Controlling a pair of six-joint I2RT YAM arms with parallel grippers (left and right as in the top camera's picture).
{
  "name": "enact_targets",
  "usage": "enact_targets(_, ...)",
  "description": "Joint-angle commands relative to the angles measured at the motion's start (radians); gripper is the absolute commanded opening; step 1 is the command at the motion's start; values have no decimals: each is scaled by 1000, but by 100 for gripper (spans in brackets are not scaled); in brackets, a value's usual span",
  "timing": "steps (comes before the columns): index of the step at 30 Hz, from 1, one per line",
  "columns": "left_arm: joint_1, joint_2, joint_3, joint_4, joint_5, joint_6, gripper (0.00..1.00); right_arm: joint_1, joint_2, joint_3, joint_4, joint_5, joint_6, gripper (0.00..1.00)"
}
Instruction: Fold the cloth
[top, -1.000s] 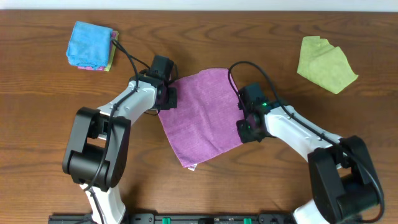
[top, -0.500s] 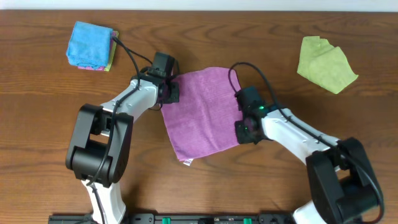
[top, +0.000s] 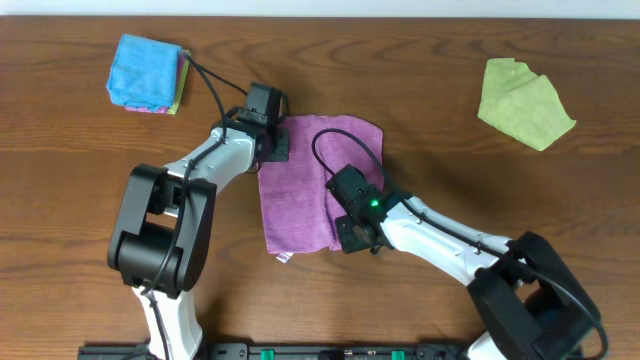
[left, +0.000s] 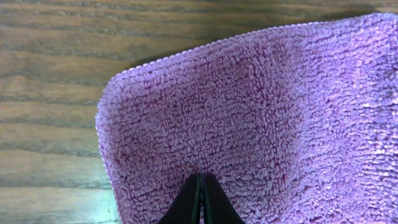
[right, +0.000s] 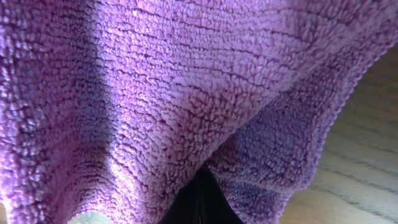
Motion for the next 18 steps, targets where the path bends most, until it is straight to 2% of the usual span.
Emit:
enact_targets(1, 34, 42, -11, 8, -43, 51, 5, 16, 16, -28, 0, -81, 30, 2)
enact_targets(18, 70, 42, -2, 18, -40, 106, 6, 16, 16, -28, -16, -124, 37, 2)
